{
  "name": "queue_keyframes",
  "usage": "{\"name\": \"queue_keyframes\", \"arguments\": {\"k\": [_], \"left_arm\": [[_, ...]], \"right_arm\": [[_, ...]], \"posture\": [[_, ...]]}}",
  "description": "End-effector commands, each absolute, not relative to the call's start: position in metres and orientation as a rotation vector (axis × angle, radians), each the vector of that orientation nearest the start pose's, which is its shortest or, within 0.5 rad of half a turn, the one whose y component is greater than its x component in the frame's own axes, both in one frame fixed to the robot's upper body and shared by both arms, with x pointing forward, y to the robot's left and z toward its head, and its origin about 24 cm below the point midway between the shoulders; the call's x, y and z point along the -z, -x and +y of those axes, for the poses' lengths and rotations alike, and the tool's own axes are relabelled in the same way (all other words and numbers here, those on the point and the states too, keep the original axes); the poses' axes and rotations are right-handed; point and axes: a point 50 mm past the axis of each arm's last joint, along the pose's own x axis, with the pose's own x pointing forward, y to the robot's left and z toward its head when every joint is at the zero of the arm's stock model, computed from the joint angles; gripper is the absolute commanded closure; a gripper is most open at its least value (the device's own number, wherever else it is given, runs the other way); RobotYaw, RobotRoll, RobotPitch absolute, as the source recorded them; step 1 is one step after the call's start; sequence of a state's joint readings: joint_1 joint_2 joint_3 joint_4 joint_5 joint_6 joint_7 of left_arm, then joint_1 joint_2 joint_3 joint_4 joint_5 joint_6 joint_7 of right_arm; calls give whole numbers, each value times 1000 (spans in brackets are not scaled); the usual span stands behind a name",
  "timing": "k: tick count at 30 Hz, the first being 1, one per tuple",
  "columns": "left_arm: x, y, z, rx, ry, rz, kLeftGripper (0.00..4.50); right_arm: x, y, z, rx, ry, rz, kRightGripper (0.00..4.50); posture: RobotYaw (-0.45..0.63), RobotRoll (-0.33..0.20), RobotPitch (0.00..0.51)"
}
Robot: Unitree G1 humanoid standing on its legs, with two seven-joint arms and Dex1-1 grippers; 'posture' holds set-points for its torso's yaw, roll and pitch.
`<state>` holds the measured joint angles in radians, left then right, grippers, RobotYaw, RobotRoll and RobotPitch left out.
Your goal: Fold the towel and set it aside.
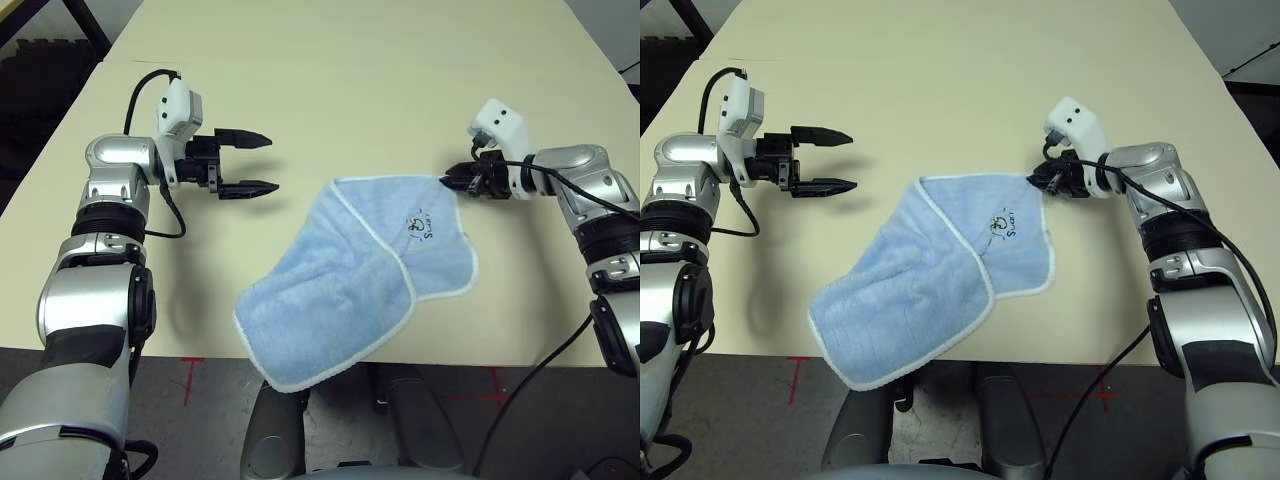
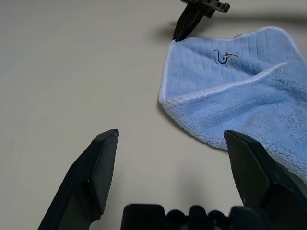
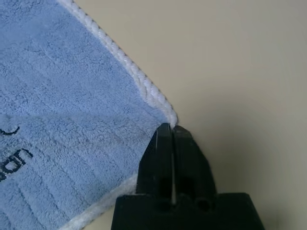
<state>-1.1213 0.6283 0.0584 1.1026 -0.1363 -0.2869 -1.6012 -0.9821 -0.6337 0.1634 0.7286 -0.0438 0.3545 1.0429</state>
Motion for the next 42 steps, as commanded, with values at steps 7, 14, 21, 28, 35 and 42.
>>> {"name": "queue_keyframes", "arguments": {"k": [7, 14, 21, 28, 35, 42], "left_arm": [[-216, -364, 227, 1291, -464, -58, 0], [-224, -371, 209, 1286, -377, -109, 0], [-228, -375, 202, 1280, -351, -136, 0], [-229, -376, 197, 1285, -337, -146, 0], [-256, -385, 177, 1229, -79, -271, 0], [-289, -388, 151, 1192, 66, -361, 0]], "right_arm": [[-236, -386, -214, -792, 467, 85, 4447], [-307, -378, -195, -861, 382, -372, 4447], [-400, -352, -176, -894, 326, -742, 4447], [-470, -323, -182, -806, 342, -934, 4447], [-421, -350, -150, -930, 326, -713, 4447], [-400, -359, -137, -929, 314, -630, 4447]], "posture": [[10, 0, 269], [13, 0, 267], [3, 0, 263], [-12, 0, 261], [-5, 0, 264], [17, 0, 262]]}}
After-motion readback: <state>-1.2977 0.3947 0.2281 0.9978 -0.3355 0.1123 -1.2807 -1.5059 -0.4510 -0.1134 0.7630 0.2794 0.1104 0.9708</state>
